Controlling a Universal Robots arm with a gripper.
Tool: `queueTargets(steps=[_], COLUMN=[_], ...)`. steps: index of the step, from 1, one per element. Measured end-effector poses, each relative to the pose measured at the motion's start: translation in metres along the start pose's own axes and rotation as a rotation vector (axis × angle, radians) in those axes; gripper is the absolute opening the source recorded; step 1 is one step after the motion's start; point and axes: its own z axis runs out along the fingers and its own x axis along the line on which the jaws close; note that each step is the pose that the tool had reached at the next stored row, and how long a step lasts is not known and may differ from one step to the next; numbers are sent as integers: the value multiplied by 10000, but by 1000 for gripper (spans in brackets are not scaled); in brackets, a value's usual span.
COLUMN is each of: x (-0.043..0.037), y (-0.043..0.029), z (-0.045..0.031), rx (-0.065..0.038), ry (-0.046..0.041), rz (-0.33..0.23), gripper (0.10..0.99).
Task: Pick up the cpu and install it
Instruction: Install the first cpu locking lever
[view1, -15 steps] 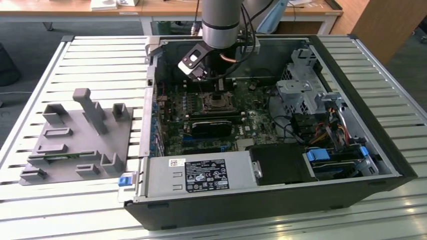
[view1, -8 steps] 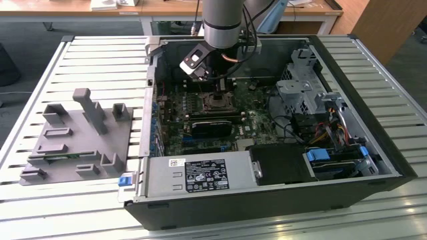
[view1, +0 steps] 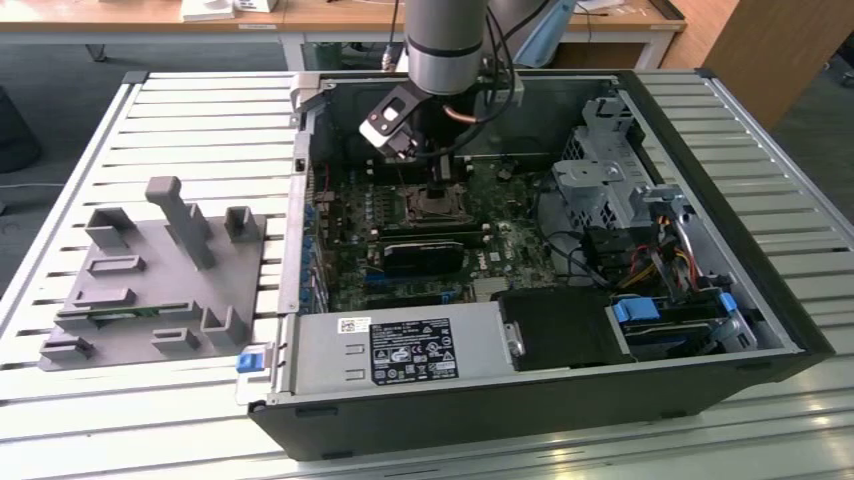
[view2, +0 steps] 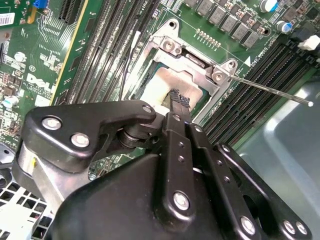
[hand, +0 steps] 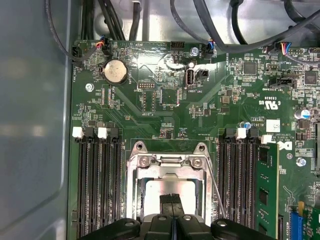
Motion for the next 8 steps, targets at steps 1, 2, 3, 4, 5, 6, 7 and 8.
queueTargets(steps=[1,2,3,4,5,6,7,8], x=[0,0,0,0,0,0,0,0], y=[0,0,1,1,1,1,1,1], z=[-5,-9,-16,-23,-25,-28,-31,-34], rx=[0,0,0,0,-1,0,0,0], ry=[0,1,1,0,2,1,1,0], rz=[0,0,0,0,0,0,0,0], gripper=[106,106,106,106,106,106,106,106])
